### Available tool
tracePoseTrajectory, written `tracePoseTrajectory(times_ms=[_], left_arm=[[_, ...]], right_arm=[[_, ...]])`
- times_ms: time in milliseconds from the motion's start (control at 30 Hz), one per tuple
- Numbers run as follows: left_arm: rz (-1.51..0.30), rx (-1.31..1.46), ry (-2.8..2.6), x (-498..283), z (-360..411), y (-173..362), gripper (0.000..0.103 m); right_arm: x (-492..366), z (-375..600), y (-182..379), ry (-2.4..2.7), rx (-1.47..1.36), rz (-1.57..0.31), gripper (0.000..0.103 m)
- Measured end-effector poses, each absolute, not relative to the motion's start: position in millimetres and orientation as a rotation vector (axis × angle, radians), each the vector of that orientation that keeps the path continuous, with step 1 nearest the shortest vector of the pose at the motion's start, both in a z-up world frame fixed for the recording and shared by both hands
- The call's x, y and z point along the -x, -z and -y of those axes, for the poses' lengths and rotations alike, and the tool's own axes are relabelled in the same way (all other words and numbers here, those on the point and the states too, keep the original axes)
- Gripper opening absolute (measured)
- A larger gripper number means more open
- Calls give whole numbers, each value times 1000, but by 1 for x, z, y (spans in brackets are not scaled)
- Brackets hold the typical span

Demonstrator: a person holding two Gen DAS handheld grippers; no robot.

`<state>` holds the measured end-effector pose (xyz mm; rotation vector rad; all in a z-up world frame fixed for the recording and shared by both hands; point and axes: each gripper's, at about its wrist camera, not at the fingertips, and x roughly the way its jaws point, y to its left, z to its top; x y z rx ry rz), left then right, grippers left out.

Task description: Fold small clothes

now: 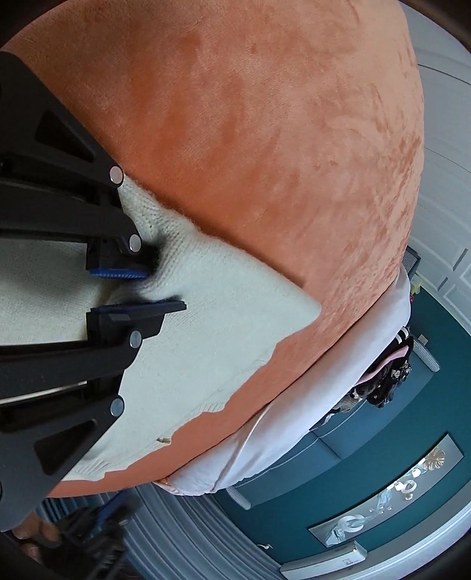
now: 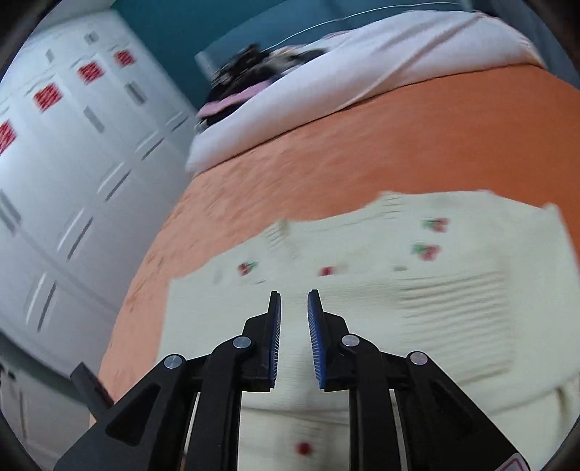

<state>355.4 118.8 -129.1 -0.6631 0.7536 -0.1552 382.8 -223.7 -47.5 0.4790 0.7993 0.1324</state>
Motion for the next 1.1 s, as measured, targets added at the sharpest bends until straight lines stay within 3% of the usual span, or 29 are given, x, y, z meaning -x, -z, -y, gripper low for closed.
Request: tracePoseTrajectory(times_ms=[33,100,267,300,367,433,567,667,700,733,767,800,933,1033,1067,1100], left_arm=[[-751,664,158,-357,-120,130,11],[-744,669,165,-358,-120,130,11],[-723,682,182,-356,-122,134,11],[-718,683,185,-355,-122,135,11],[-712,681,186,-354,-121,136,11],[-705,677,190,-353,-121,136,11],[-703,673,195,-353,-119,137,11],[-702,673,194,-352,-119,137,11],[-702,673,194,-352,-118,137,11],[-702,672,193,-352,-118,137,11],[-702,670,192,-352,-118,137,11],[-702,669,191,-352,-118,137,11],[-704,657,182,-352,-116,136,11],[-708,655,179,-351,-115,135,11],[-709,656,179,-352,-116,135,11],[-710,660,179,-352,-116,134,11]], right_arm=[[-404,193,51,-190,-411,-830,24],[-436,150,57,-242,-293,-864,48],[-496,81,79,-269,-29,-911,56],[-510,77,85,-271,-16,-929,50],[-519,71,93,-331,-26,-967,8],[-515,77,83,-358,-37,-896,7],[-514,115,99,-285,-133,-940,5],[-477,161,70,-151,-250,-842,11],[-456,185,63,-132,-319,-799,18],[-432,211,58,-80,-357,-767,27],[-411,234,57,-11,-371,-743,51],[-385,260,58,89,-376,-716,64],[-315,339,82,325,-544,-707,66],[-309,350,107,278,-629,-774,66],[-313,343,105,280,-574,-783,50],[-315,339,101,235,-547,-793,6]])
